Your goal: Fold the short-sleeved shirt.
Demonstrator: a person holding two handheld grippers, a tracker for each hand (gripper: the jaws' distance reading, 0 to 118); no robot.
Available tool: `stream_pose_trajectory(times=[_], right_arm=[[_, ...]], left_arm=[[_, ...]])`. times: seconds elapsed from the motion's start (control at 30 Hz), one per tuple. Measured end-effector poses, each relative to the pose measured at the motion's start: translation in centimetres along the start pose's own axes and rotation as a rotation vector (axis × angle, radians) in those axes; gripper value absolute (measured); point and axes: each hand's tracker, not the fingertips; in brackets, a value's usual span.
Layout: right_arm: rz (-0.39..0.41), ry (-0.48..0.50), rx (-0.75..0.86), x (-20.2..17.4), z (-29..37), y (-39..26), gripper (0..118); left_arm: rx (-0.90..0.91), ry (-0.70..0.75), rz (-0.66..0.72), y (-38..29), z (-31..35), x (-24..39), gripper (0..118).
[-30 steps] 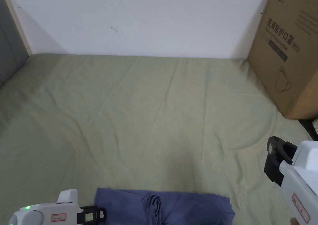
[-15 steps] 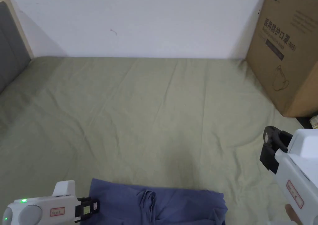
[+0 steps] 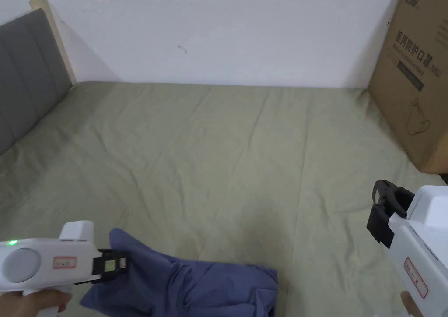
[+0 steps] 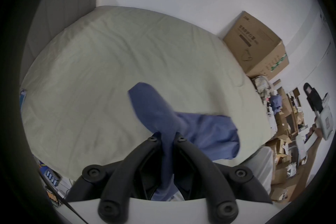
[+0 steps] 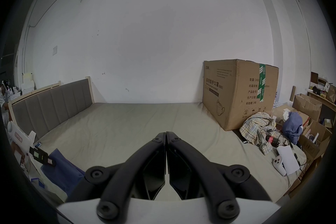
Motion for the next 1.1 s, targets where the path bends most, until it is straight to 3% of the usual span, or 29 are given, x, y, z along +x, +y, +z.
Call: stream_pose_trajectory(times=[0.3,0.63,0.87,0.93,1.03,1.1], right_arm=[[-0.008,-0.019,0.017,1.7,1.0,0.2,0],[-0.017,-0.066,0.002,3.9,2.0,-0.6,0],[-0.015,-0.089,-0.002,4.7,2.5,-0.6,0],[-0.017,-0.093,0.002,4.8,2.5,-0.4,0],[-0.019,-0.097,0.008,4.7,2.6,-0.1,0],[-0.019,-0.095,0.012,4.6,2.8,0.0,0]], left_arm=[[-0.124,-0.188,-0.154,-0.1,-8.1,12.4,9],[-0.344,-0.018,-0.336,-5.8,-21.1,20.0,9],[-0.32,-0.049,-0.352,-6.1,-19.5,20.8,11],[-0.26,-0.08,-0.356,-5.5,-17.7,20.7,22],[-0.14,-0.185,-0.295,-4.2,-14.1,19.9,69],[-0.034,-0.203,-0.27,-3.7,-11.5,19.1,89]])
